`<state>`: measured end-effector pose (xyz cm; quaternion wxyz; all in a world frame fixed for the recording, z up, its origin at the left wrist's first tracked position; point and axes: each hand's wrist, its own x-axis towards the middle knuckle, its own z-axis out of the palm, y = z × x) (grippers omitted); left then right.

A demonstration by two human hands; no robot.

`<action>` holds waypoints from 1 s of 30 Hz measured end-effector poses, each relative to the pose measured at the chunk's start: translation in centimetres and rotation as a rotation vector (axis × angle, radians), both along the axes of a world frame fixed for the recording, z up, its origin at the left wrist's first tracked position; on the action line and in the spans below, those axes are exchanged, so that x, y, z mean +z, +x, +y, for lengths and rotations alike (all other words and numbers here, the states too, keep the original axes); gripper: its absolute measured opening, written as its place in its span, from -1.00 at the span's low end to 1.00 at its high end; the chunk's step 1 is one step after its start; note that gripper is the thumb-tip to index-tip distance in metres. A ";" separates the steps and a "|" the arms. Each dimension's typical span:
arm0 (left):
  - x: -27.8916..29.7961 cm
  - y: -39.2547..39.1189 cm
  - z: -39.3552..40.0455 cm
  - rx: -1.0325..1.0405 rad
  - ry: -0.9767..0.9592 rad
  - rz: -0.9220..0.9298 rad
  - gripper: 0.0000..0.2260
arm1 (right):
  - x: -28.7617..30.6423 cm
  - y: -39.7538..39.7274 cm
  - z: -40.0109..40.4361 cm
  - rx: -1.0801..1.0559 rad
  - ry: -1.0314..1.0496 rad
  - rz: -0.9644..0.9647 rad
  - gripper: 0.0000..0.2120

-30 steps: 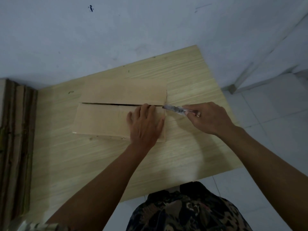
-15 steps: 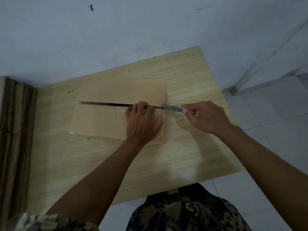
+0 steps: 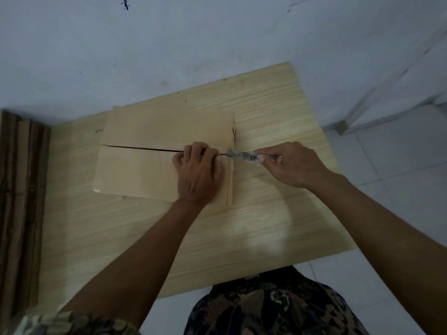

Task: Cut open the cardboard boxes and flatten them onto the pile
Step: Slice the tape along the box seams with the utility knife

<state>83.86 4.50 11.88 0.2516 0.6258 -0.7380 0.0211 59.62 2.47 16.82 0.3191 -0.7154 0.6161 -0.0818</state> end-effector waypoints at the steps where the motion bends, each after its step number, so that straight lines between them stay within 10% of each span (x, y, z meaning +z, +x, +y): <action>1: 0.0 -0.1 -0.1 0.005 0.013 -0.002 -0.85 | 0.0 -0.2 -0.1 0.013 0.008 -0.005 -0.70; 13: 0.1 0.4 -0.5 -0.057 0.030 0.004 -0.87 | -1.3 -0.8 -1.5 0.027 0.213 -0.366 -0.76; 30: 0.3 1.7 -0.7 -0.108 0.050 0.014 -0.84 | -1.1 1.4 -3.7 0.124 0.266 -0.323 -0.74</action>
